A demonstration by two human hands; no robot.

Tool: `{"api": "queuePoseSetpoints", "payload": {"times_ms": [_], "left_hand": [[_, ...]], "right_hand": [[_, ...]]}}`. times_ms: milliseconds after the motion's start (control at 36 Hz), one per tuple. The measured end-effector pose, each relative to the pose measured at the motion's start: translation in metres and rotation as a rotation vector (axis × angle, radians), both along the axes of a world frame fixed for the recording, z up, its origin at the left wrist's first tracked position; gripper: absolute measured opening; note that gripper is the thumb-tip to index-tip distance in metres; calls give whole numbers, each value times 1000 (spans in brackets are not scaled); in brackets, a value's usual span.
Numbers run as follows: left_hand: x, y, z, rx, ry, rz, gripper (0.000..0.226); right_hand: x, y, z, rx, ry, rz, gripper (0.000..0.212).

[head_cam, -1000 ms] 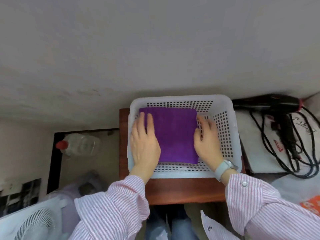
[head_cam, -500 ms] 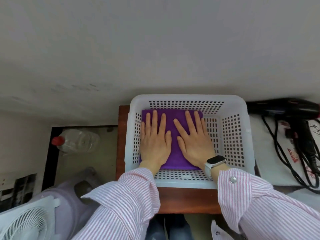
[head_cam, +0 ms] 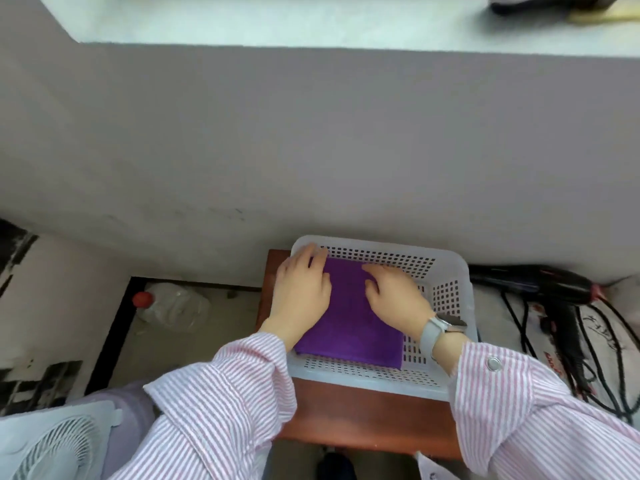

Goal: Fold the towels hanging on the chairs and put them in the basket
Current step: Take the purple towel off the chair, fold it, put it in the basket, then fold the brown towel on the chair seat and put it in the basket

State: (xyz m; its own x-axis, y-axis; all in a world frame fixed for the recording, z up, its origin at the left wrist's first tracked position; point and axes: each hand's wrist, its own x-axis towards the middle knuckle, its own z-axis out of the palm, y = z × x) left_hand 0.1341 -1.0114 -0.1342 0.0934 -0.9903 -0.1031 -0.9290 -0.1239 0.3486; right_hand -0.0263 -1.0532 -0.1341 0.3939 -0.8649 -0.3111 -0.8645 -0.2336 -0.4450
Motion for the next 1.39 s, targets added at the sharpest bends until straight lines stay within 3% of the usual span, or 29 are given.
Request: {"api": "queuePoseSetpoints", "payload": {"times_ms": [111,278,556,833,1083,1278,1389], "left_hand": [[27,37,50,-132,71,166,41],[94,143,105,-154,16,412,39],[136,448,169,-215,-3,891,35],[51,796,173,-250,15,1356,33],[-17,1001,190,-312,-66,1723,32],[-25,1102,182,-302,-83,1909,31],[2,1159,187,-316,-93,1944,32]], "right_hand": [[25,11,49,57,-98,1,35],[94,75,110,-25,-242,164,32],[192,331,180,-62,-393,652,26],[194,653,184,43,-325,1226,13],[185,868,187,162,-239,1641,21],[217,975,183,182,-236,1798,30],[257,1029,176,233,-334,1714,30]]}}
